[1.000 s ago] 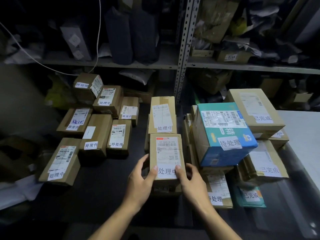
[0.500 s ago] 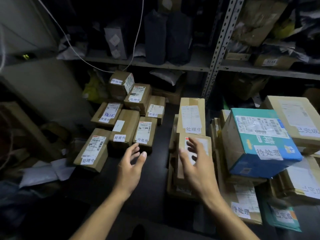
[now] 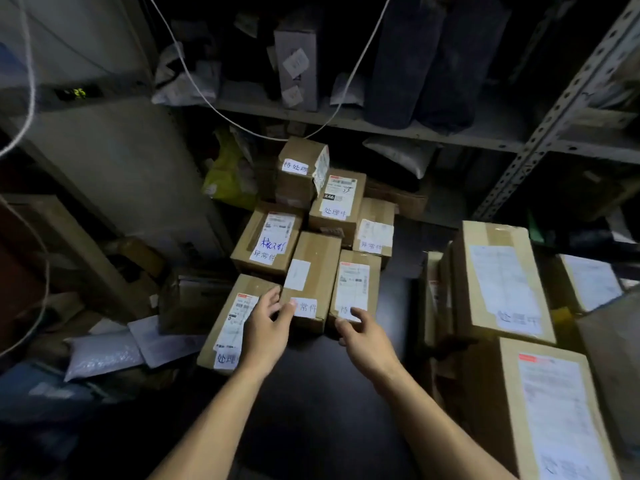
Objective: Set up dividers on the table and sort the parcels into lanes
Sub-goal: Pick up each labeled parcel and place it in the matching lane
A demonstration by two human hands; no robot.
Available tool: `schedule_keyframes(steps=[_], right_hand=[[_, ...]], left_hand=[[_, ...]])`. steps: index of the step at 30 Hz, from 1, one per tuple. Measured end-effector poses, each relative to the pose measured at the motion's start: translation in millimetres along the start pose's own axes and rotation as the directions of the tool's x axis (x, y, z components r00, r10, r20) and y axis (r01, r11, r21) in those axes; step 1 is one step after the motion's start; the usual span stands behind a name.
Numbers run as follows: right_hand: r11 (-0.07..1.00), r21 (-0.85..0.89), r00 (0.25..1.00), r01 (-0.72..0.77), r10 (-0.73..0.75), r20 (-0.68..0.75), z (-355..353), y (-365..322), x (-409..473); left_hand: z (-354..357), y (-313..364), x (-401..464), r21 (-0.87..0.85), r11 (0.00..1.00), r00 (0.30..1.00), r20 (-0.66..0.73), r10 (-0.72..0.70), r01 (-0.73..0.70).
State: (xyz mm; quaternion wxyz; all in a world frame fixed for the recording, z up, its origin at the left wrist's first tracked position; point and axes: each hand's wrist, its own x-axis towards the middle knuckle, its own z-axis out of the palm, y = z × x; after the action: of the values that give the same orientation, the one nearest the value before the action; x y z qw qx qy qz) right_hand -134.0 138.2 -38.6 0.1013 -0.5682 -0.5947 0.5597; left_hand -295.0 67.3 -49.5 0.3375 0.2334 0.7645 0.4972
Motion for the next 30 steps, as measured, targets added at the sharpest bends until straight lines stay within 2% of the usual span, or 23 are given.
schedule_keyframes(steps=[2, 6, 9, 12, 17, 21, 25, 30], right_hand=[[0.999, 0.005, 0.999, -0.046, 0.046, 0.018, 16, -7, 29], [0.999, 0.032, 0.999, -0.043, 0.043, 0.011, 45, -18, 74], [0.998, 0.007, 0.997, -0.069, 0.069, -0.043, 59, -18, 92], [0.989, 0.075, 0.988, -0.129, 0.134, -0.073, 64, -14, 98], [0.969, 0.225, 0.977, -0.104, 0.143, -0.161, 65, -5, 82], [0.894, 0.437, 0.982, -0.100, 0.159, -0.102, 59, 0, 56], [0.830, 0.556, 0.998, -0.045, 0.065, -0.017, 43, -2, 25], [0.828, 0.552, 0.990, 0.095, -0.135, 0.032, 7, -16, -25]], left_hand=[[1, -6, 30, 0.055, 0.998, 0.999, 0.026, -0.022, 0.021], [10, -22, 71, 0.180, 0.981, 0.992, 0.087, -0.090, 0.073], [15, -32, 81, 0.275, 0.959, 0.993, 0.072, -0.096, 0.072], [16, -33, 80, 0.261, 0.962, 0.994, 0.047, -0.095, 0.079], [13, -26, 65, 0.246, 0.968, 0.996, 0.066, -0.062, 0.044], [6, -18, 37, 0.160, 0.985, 0.993, 0.081, -0.080, 0.066], [0, -9, 3, 0.097, 0.995, 0.999, -0.013, -0.033, 0.034], [3, 24, -42, 0.000, 0.996, 0.987, -0.140, 0.085, -0.086]])
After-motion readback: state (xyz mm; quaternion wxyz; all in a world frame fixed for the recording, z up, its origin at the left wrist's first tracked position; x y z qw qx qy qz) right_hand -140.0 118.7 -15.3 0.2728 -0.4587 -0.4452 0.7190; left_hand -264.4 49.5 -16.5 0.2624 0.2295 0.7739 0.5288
